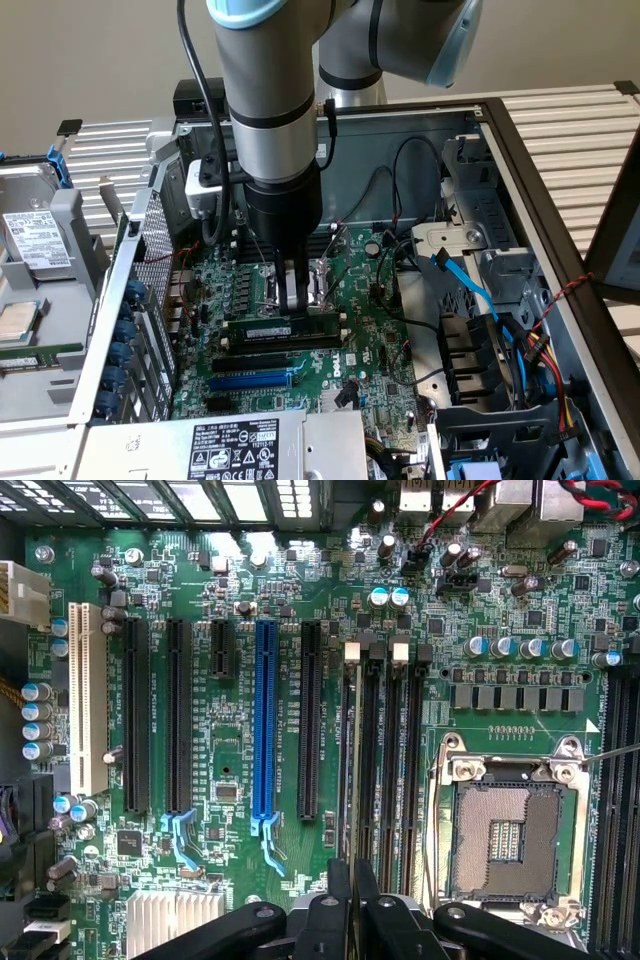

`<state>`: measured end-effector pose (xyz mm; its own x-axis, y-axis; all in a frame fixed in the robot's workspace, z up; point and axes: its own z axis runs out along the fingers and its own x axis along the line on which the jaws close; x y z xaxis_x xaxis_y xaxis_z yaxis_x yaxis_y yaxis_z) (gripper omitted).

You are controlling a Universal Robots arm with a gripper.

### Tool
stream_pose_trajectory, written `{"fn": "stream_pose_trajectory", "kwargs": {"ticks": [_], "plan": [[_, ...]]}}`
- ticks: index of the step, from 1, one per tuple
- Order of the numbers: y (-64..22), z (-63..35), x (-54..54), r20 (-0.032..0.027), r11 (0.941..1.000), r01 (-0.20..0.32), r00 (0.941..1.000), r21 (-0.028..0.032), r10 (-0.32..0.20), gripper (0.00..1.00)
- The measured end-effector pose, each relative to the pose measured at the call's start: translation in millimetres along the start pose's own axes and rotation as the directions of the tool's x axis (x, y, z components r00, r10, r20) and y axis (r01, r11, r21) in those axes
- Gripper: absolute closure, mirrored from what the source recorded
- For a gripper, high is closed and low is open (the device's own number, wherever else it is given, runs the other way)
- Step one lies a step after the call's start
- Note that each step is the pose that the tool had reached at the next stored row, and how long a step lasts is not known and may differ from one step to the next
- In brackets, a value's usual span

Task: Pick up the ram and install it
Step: 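Insert the ram into the slot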

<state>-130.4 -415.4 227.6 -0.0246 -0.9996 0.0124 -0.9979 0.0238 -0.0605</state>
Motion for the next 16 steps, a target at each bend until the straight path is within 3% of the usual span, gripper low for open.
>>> {"fn": "stream_pose_trajectory", "kwargs": {"ticks": [5, 16], "plan": [[0.1, 0.0, 0.0, 0.0001, 1.0, 0.0, 1.0, -0.0051, 0.0, 0.87], [0.1, 0.0, 0.0, 0.0001, 1.0, 0.0, 1.0, -0.0053, 0.0, 0.87]]}}
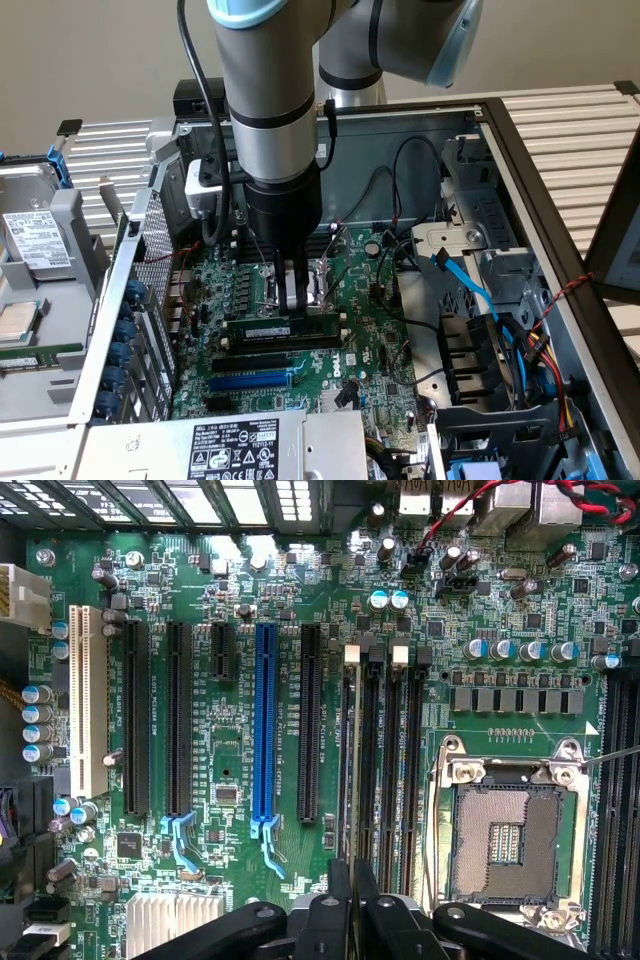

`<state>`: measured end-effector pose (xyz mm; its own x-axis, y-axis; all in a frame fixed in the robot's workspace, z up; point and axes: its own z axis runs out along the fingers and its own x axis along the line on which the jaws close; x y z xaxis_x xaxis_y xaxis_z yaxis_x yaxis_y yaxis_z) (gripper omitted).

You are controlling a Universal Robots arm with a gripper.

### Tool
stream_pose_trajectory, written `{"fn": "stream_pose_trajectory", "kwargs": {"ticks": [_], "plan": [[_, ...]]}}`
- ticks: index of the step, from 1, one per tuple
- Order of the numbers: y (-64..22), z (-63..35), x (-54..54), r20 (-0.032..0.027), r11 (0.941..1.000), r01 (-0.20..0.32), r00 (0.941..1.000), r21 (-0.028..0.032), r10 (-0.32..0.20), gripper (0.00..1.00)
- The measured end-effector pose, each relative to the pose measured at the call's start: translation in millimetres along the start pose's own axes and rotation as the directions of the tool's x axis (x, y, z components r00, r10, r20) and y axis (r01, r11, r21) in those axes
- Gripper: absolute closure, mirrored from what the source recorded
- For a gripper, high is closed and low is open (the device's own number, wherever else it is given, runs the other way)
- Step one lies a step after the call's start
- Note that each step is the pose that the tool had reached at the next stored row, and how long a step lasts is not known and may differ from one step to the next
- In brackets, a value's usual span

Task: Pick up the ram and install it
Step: 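Insert the ram into the slot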

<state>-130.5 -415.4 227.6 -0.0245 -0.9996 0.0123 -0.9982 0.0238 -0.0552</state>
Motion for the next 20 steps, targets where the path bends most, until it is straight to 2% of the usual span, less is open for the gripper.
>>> {"fn": "stream_pose_trajectory", "kwargs": {"ticks": [7, 8, 15, 17, 20], "plan": [[0.0, 0.0, 0.0, 0.0, 1.0, 0.0, 1.0, 0.0, 0.0, 0.85], [0.0, 0.0, 0.0, 0.0, 1.0, 0.0, 1.0, -0.0001, 0.0, 0.79], [0.0, -0.1, 0.0, 0.0, 1.0, 0.0, 1.0, 0.0, 0.0, 0.79], [-0.2, -3.1, 0.0, 0.0002, 1.0, 0.0, 1.0, 0.0002, 0.0, 0.79], [-0.7, -13.0, 0.2, 0.0001, 1.0, 0.0, 1.0, -0.0001, 0.0, 0.79]]}}
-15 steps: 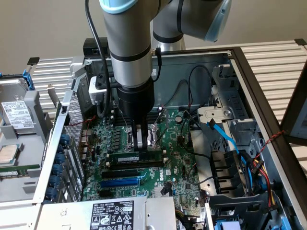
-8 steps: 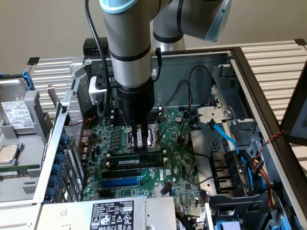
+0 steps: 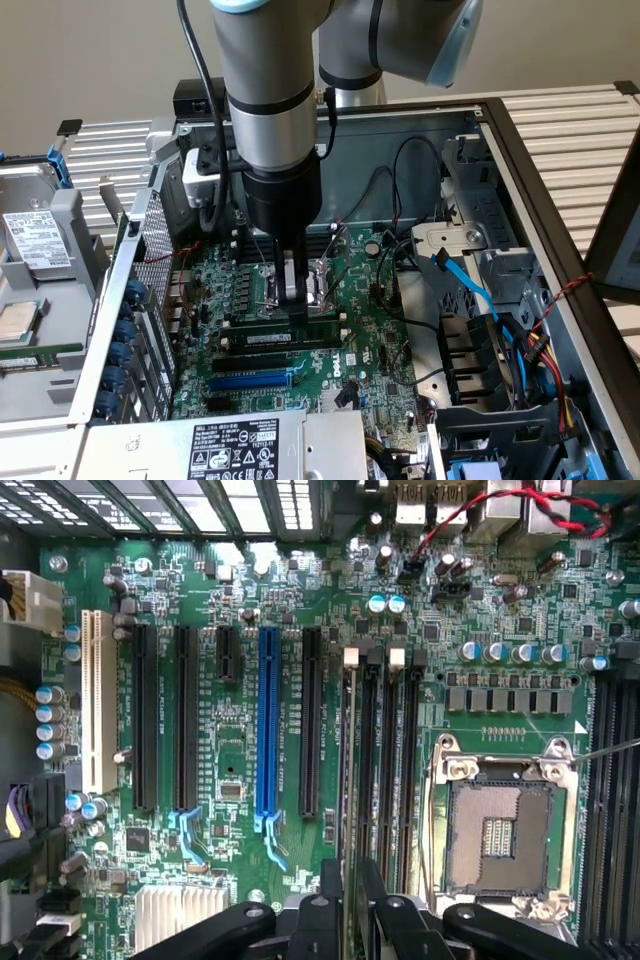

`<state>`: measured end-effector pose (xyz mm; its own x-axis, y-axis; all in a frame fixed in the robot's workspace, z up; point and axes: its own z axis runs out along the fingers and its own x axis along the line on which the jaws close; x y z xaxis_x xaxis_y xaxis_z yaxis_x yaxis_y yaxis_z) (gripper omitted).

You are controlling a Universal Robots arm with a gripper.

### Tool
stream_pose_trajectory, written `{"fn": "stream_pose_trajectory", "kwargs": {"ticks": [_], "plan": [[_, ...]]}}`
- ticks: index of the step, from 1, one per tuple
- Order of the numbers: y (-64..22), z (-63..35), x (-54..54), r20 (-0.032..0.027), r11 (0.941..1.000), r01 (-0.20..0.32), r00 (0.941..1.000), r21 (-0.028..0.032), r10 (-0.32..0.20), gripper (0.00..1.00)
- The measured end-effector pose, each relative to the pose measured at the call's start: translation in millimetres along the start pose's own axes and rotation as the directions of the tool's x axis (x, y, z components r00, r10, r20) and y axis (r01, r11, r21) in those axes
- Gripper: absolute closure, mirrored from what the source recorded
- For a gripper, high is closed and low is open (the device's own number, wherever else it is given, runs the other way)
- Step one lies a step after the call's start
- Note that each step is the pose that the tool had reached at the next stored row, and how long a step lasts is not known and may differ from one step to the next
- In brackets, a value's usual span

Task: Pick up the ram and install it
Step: 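Insert the ram into the slot, then press down the ram until it locks into place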

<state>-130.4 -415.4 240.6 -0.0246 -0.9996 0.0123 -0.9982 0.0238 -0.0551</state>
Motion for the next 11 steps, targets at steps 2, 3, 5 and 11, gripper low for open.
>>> {"fn": "stream_pose_trajectory", "kwargs": {"ticks": [2, 3, 5, 11], "plan": [[-0.4, -4.3, 0.1, -0.0001, 1.0, 0.0, 1.0, -0.0002, 0.0, 0.79], [-0.5, -4.9, 0.2, 0.0, 1.0, 0.0, 1.0, -0.0001, 0.0, 0.79], [-0.5, -4.8, 0.1, 0.0004, 1.0, 0.0, 1.0, 0.0, 0.0, 0.79], [-0.5, -4.9, 0.2, 0.0004, 1.0, 0.0, 1.0, -0.0001, 0.0, 0.79]]}}
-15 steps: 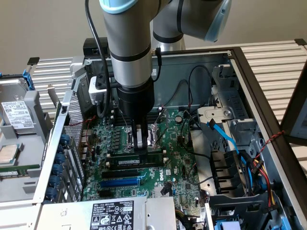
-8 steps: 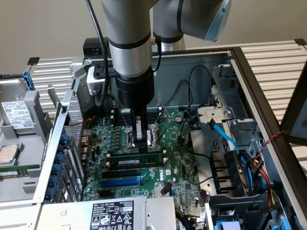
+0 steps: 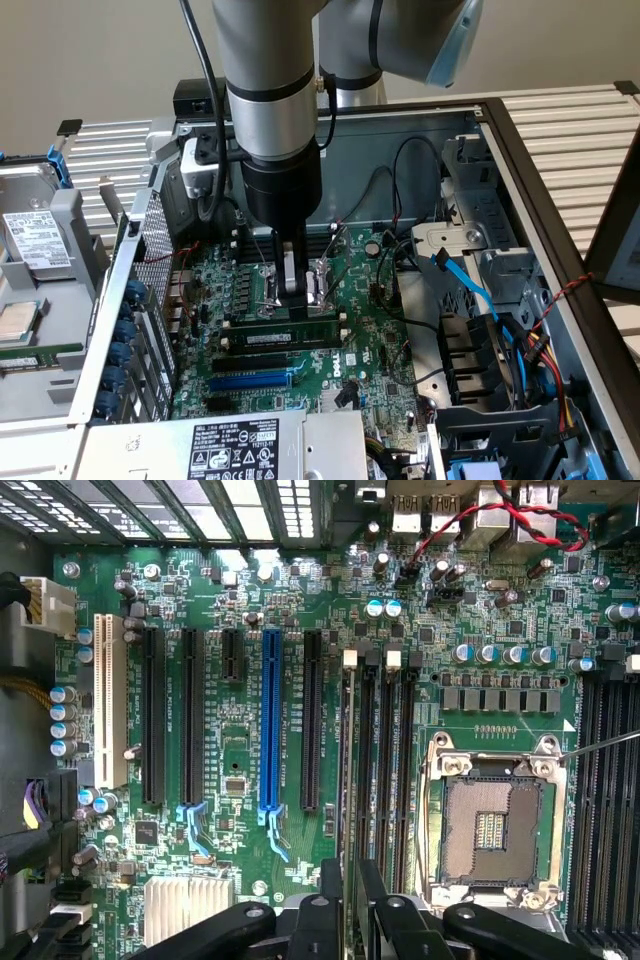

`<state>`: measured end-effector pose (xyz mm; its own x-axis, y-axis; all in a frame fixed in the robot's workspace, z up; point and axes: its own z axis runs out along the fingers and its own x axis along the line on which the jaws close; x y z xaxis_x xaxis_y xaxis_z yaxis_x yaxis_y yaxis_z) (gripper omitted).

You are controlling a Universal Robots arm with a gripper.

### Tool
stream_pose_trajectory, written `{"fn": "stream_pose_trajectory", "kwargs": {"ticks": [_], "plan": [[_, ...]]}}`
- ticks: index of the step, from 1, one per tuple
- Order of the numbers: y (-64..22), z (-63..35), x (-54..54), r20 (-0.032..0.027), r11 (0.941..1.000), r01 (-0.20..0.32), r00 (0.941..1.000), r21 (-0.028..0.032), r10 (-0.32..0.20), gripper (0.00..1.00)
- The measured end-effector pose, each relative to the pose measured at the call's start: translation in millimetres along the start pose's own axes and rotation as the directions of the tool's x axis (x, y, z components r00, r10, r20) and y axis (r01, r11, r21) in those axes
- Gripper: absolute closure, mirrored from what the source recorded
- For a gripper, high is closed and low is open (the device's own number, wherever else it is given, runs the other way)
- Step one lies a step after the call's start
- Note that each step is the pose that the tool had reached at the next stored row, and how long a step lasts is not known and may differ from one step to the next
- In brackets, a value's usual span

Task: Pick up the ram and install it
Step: 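Press down the ram until it locks into place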

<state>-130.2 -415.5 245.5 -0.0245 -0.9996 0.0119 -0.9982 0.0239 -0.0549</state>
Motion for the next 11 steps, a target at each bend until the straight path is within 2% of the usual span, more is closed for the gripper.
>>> {"fn": "stream_pose_trajectory", "kwargs": {"ticks": [6, 8, 9, 11], "plan": [[0.0, 0.0, 0.0, 0.0, 1.0, 0.0, 1.0, 0.0, 0.0, 0.79], [0.0, 0.0, 0.0, 0.0, 1.0, 0.0, 1.0, 0.0, 0.0, 0.81], [0.0, 0.0, 0.0, -0.0001, 1.0, 0.0, 1.0, 0.0, 0.0, 0.87], [-1.1, 0.6, 0.0, 0.0, 1.0, -0.001, 1.0, -0.0001, 0.001, 0.89]]}}
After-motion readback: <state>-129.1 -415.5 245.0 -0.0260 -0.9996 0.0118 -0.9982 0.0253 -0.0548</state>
